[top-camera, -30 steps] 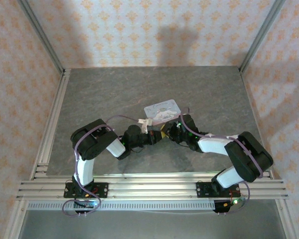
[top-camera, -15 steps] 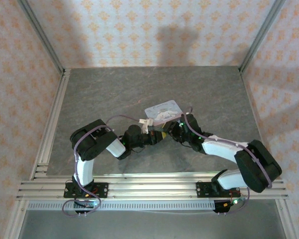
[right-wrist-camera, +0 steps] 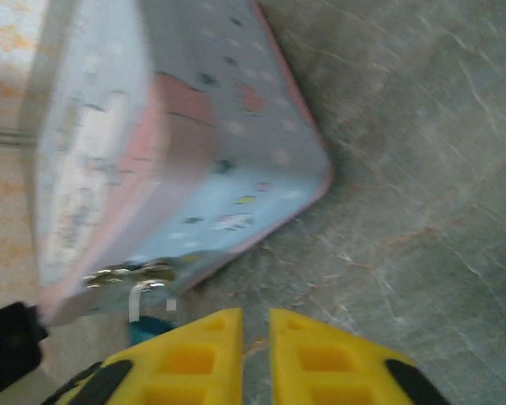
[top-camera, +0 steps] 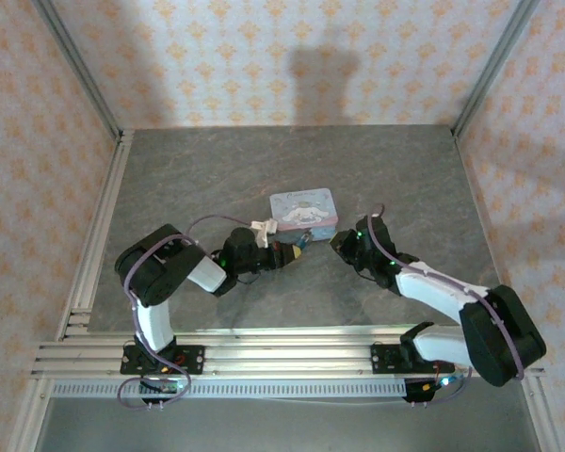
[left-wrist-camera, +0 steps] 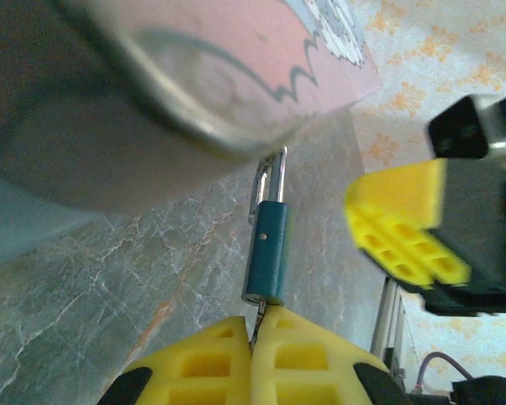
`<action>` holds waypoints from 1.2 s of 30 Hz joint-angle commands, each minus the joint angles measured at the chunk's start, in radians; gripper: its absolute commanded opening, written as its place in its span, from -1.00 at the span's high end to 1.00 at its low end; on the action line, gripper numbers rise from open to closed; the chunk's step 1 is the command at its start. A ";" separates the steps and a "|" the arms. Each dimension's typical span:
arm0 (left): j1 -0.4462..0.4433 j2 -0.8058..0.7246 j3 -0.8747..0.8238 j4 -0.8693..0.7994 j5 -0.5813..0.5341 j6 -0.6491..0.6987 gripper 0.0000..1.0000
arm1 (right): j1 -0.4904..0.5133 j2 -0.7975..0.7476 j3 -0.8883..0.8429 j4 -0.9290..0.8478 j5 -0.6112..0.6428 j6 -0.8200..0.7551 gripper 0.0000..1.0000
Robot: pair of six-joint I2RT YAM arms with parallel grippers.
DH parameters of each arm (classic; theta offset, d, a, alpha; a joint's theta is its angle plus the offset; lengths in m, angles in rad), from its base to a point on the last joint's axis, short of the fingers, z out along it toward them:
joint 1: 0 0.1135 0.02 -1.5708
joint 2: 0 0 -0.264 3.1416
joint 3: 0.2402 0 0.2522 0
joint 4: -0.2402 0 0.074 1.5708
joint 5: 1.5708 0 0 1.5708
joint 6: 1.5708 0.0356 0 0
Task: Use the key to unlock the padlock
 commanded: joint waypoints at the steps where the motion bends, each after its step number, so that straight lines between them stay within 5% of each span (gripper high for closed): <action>1: 0.034 -0.054 0.020 -0.054 0.112 0.041 1.00 | -0.003 0.078 -0.030 0.113 -0.063 -0.012 0.78; 13: 0.136 -0.076 0.072 -0.166 0.331 0.024 1.00 | -0.001 0.173 -0.059 0.343 -0.160 -0.068 0.84; 18: 0.138 -0.083 0.090 -0.181 0.338 -0.003 1.00 | 0.008 0.165 -0.075 0.381 -0.165 -0.040 0.82; 26: 0.139 -0.102 0.076 -0.145 0.296 -0.080 1.00 | 0.078 0.090 -0.117 0.438 -0.097 0.055 0.37; 36: 0.122 -0.119 0.058 -0.153 0.277 -0.099 1.00 | 0.143 0.119 -0.081 0.487 -0.051 0.115 0.27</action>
